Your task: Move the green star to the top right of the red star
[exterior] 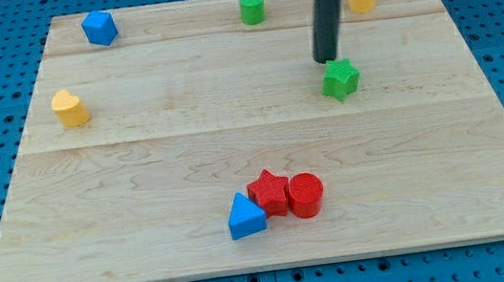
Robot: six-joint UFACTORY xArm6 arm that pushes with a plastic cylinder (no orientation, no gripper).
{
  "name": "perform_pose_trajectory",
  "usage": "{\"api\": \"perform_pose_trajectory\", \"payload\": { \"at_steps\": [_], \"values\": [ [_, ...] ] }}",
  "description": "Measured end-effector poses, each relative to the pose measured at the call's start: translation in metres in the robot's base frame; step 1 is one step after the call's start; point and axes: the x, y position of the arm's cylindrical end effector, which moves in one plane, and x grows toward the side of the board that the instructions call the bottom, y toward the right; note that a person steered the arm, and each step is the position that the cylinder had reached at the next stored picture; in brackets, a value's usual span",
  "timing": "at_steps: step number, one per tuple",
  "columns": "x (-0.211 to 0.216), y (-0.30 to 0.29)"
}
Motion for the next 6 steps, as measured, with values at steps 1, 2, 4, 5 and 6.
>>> {"api": "perform_pose_trajectory", "payload": {
  "at_steps": [1, 2, 4, 5, 6],
  "values": [
    [0.037, -0.024],
    [0.070, -0.058],
    [0.015, -0.033],
    [0.082, 0.005],
    [0.105, -0.023]
  ]
}}
